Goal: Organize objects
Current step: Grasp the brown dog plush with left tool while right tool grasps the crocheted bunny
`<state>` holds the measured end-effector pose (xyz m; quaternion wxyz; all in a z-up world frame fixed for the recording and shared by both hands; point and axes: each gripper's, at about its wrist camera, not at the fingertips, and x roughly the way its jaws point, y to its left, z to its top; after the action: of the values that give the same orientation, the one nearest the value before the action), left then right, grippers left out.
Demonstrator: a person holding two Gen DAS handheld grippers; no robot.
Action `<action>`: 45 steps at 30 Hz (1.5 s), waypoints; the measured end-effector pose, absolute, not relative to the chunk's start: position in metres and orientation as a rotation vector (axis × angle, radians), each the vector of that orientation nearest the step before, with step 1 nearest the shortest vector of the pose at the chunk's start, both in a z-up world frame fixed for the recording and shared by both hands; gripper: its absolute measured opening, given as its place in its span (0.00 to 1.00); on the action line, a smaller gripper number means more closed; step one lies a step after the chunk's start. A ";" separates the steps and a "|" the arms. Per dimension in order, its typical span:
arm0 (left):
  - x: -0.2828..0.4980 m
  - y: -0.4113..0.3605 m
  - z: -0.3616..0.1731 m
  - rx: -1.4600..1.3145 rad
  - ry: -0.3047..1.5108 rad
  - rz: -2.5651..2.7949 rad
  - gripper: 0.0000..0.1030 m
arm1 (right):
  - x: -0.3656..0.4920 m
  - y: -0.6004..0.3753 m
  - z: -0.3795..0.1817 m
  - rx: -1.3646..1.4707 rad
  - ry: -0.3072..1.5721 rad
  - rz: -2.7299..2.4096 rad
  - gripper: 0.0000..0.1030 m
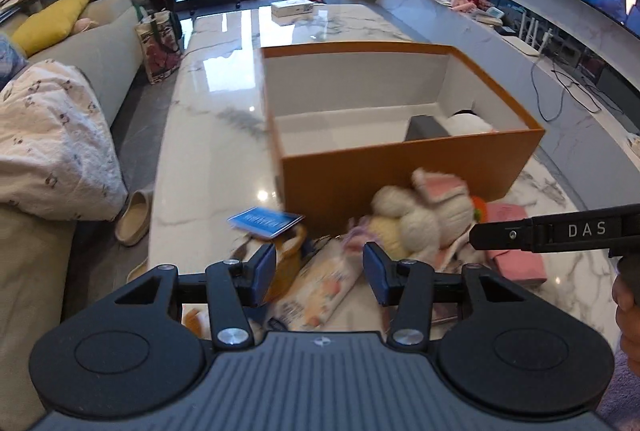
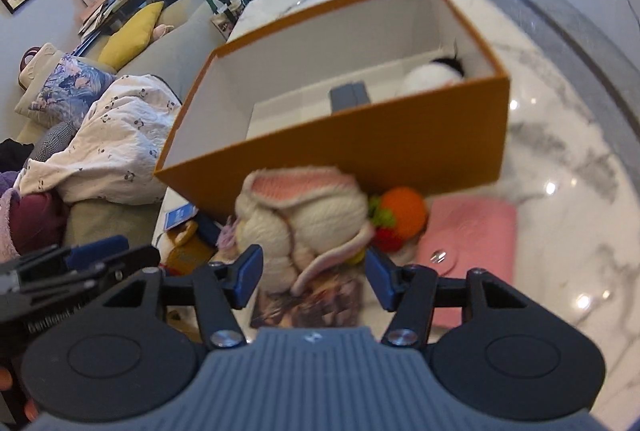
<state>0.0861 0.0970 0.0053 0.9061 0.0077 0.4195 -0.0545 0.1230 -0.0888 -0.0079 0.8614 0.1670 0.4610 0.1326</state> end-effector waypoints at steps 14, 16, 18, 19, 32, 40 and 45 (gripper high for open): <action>0.104 0.115 -0.037 0.166 0.954 -0.068 0.63 | 0.139 -0.067 -0.009 0.411 1.003 0.236 0.66; 0.109 0.116 -0.046 0.161 0.977 -0.052 0.63 | 0.143 -0.070 -0.010 0.447 1.013 0.217 0.66; 0.113 0.118 -0.050 0.142 0.990 -0.060 0.63 | 0.147 -0.073 -0.012 0.498 1.027 0.200 0.66; 0.116 0.119 -0.052 0.129 1.002 -0.064 0.63 | 0.149 -0.073 -0.013 0.523 1.035 0.195 0.66; 0.130 0.133 -0.069 0.076 1.067 -0.044 0.56 | 0.164 -0.034 -0.019 0.450 1.066 0.155 0.51; 0.128 0.138 -0.066 0.035 1.065 -0.012 0.45 | 0.161 -0.044 -0.022 0.387 1.054 0.177 0.30; 0.123 0.148 -0.047 0.000 1.026 0.047 0.44 | 0.154 -0.053 -0.001 0.307 1.001 0.243 0.28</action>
<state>0.1227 0.1480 -0.0466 0.8709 -0.0001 0.4909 0.0227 0.1544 -0.0534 -0.0010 0.8591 0.1464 0.4765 0.1160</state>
